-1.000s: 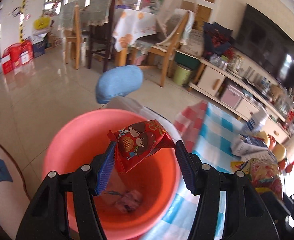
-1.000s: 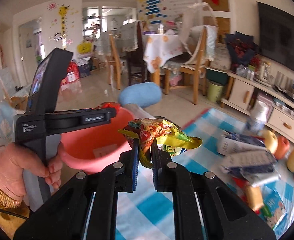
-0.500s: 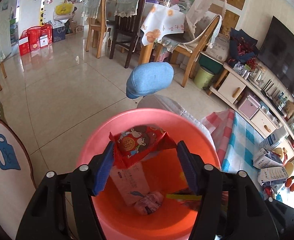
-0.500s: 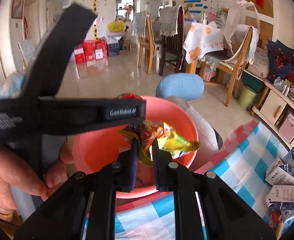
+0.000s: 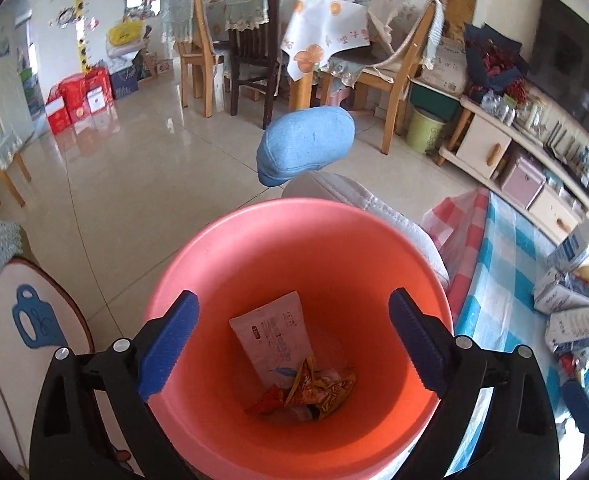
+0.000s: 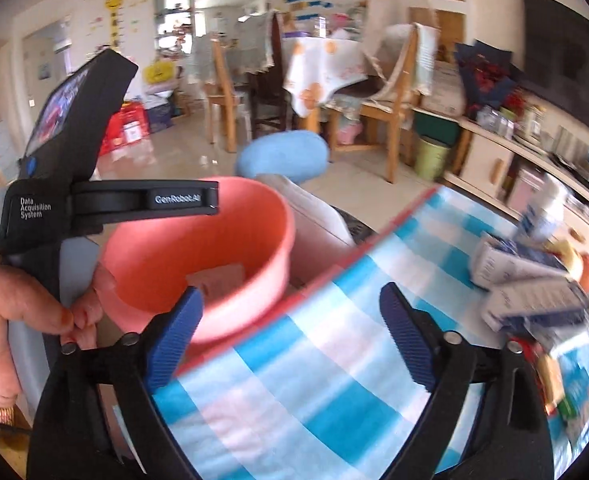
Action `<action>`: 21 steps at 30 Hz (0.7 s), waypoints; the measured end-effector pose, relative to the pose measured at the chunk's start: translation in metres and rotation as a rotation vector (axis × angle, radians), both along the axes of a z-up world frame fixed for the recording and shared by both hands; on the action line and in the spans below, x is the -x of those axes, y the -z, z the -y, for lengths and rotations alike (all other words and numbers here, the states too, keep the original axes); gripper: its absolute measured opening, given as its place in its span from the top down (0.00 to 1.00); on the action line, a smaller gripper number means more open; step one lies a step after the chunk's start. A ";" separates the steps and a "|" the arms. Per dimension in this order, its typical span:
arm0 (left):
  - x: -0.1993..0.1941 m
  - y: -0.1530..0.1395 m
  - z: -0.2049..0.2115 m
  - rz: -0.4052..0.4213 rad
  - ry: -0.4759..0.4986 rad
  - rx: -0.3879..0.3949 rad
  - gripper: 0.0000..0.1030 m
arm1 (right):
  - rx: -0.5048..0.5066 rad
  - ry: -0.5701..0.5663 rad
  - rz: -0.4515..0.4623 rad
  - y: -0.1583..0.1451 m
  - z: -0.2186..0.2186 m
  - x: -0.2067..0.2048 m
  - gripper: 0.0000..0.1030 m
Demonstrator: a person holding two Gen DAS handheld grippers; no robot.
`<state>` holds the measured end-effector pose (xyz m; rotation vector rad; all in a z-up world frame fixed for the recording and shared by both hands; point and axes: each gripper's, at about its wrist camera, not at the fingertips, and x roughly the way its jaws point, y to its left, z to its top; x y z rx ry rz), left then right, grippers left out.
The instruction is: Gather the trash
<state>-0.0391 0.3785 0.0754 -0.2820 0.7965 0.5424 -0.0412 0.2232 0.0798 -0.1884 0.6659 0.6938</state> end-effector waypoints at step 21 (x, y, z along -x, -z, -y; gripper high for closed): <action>-0.023 -0.013 0.108 -0.016 0.251 -0.247 0.08 | 0.032 0.146 -0.047 0.019 0.103 0.018 0.09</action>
